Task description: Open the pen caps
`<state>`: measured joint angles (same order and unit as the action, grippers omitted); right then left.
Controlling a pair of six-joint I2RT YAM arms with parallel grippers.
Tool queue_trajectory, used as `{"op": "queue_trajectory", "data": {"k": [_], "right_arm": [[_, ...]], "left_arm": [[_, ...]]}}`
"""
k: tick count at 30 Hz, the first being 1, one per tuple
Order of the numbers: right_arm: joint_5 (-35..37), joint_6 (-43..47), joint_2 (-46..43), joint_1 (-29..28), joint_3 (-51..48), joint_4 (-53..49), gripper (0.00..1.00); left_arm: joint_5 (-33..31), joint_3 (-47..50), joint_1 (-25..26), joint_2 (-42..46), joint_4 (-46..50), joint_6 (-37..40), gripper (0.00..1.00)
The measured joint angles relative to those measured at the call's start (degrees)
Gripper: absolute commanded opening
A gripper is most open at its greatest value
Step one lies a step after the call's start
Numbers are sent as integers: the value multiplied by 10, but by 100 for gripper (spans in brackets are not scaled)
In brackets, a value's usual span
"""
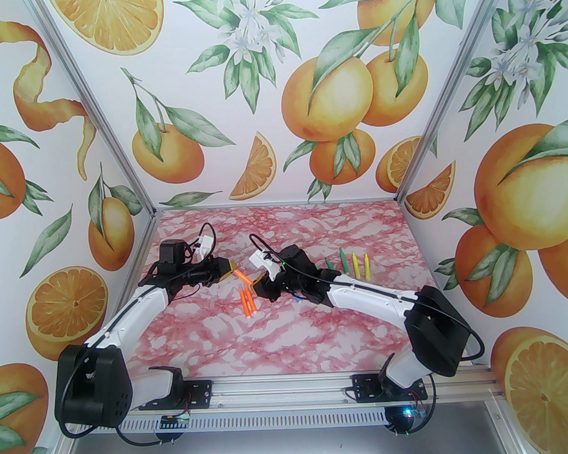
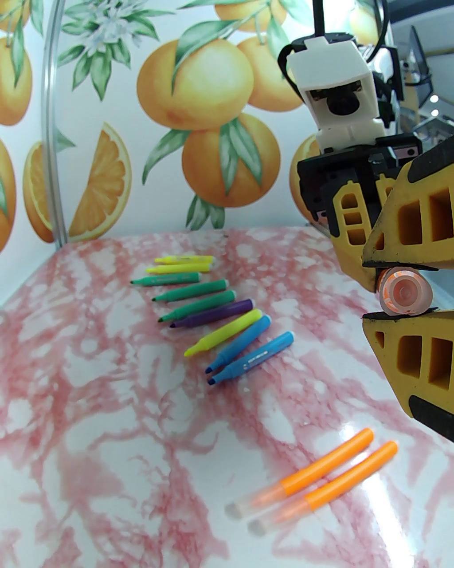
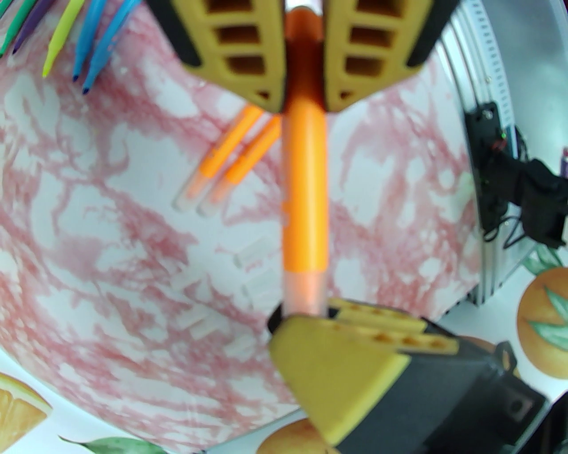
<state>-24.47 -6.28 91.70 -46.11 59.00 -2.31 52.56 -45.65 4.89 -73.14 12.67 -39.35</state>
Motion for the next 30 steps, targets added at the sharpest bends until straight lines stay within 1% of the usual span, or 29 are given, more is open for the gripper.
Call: {"op": "queue_trajectory", "data": {"k": [6, 7, 8, 19, 20, 22, 23, 24, 26, 27, 30], "right_arm": [[-14, 5, 17, 0, 20, -7, 10], [-15, 4, 19, 0, 20, -7, 7], [-17, 4, 21, 0, 21, -7, 0], [-25, 26, 20, -3, -8, 41, 0], [-25, 30, 14, -3, -15, 34, 0], [-28, 33, 4, -4, -40, -7, 0], [-28, 31, 5, -6, -52, -29, 3], [-29, 35, 6, -7, -65, -51, 11], [-32, 36, 6, -8, -78, -81, 27], [-33, 37, 6, -8, -79, -90, 33], [-37, 35, -4, -6, -79, -96, 44]], "left_arm": [[-6, 0, -7, 9, 2, 14, 0], [-6, 0, -7, 9, 3, 15, 0], [-9, 0, -7, 10, 6, 19, 0], [-17, -28, -24, 3, 65, 19, 0], [-30, -33, -28, 1, 66, 20, 0], [-51, -54, -54, -2, 52, 19, 0], [-57, -67, -65, -1, 42, 19, 0], [-61, -80, -74, 0, 29, 20, 0], [-61, -91, -76, 3, 13, 25, 0], [-61, -91, -75, 8, 12, 30, 0], [-62, -86, -74, 23, 26, 47, 0]]}}
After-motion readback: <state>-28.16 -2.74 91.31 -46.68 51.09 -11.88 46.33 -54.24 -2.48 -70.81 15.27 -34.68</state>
